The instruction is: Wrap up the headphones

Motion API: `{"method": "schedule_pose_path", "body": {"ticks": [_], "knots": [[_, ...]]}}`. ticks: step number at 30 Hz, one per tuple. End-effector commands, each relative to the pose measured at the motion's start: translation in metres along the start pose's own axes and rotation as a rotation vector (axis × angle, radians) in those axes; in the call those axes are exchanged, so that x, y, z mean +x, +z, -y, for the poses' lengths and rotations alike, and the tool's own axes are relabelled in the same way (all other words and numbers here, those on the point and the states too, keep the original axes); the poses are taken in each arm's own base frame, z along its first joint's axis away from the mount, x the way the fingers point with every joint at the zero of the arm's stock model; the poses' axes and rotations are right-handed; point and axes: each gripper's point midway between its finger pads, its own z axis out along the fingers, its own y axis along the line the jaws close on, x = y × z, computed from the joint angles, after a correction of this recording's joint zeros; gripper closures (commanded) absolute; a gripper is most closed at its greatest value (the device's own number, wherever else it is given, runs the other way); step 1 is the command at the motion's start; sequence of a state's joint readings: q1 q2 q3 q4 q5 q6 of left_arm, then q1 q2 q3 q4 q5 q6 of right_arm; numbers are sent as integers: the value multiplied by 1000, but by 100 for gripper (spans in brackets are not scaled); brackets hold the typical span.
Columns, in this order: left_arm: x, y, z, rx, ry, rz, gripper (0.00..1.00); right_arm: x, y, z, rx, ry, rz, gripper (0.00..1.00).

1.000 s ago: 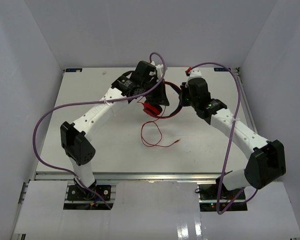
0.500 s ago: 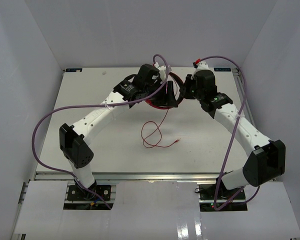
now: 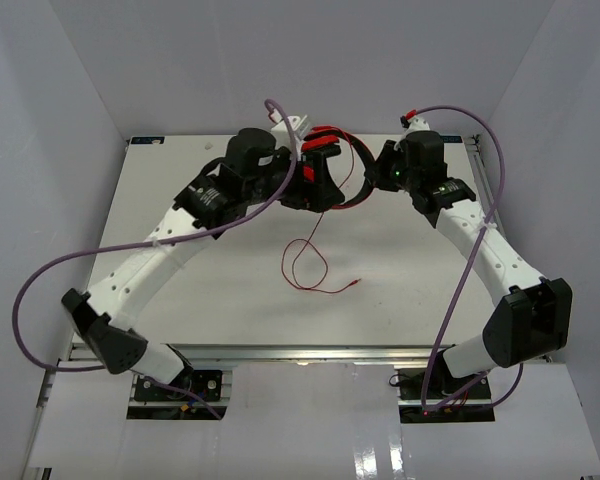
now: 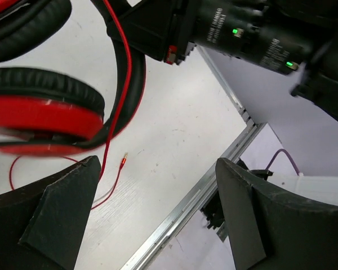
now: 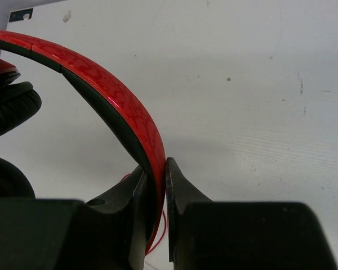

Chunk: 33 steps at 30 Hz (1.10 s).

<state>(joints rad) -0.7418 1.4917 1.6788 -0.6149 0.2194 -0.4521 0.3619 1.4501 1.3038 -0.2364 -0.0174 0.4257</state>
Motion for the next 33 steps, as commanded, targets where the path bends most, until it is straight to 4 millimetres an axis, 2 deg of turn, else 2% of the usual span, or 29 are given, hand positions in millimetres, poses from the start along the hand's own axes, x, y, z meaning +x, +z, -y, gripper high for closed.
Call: {"method": "schedule_pose_path", "body": {"ticks": [1, 6, 7, 9, 10, 11, 12, 19, 24, 25, 26, 28, 30, 32, 33], "knots": [[-25, -45, 15, 48, 118, 165, 5, -50, -12, -32, -114, 37, 123, 92], [-3, -62, 0, 27, 147, 221, 5, -54, -16, -33, -136, 55, 118, 92], [6, -66, -7, 20, 160, 246, 5, -57, -17, -33, -139, 59, 121, 92], [40, -68, -25, 19, 188, 264, 4, -62, -20, -32, -146, 68, 128, 92], [49, -69, -29, 33, 214, 300, 4, -65, -21, -31, -149, 75, 131, 92], [49, -70, -28, 64, 249, 365, 5, -70, -23, -30, -150, 83, 136, 92], [60, -70, -32, 84, 265, 399, 5, -73, -24, -28, -149, 87, 142, 92], [124, -46, -47, 202, 342, 394, 5, -85, -33, -24, -147, 103, 166, 92], [161, -41, -65, 229, 378, 462, 2, -92, -38, -21, -152, 116, 173, 92], [154, -44, -61, 238, 401, 502, 2, -93, -38, -21, -154, 119, 173, 92], [157, -39, -64, 231, 418, 504, 2, -94, -38, -22, -155, 123, 173, 92], [170, -24, -73, 209, 452, 481, 2, -97, -39, -22, -158, 131, 173, 92], [172, -13, -70, 221, 495, 488, 2, -98, -40, -23, -159, 137, 175, 92], [175, 6, -70, 236, 520, 487, 2, -99, -41, -24, -163, 139, 175, 92], [171, 6, -68, 239, 523, 499, 2, -99, -41, -24, -161, 141, 174, 92]]}}
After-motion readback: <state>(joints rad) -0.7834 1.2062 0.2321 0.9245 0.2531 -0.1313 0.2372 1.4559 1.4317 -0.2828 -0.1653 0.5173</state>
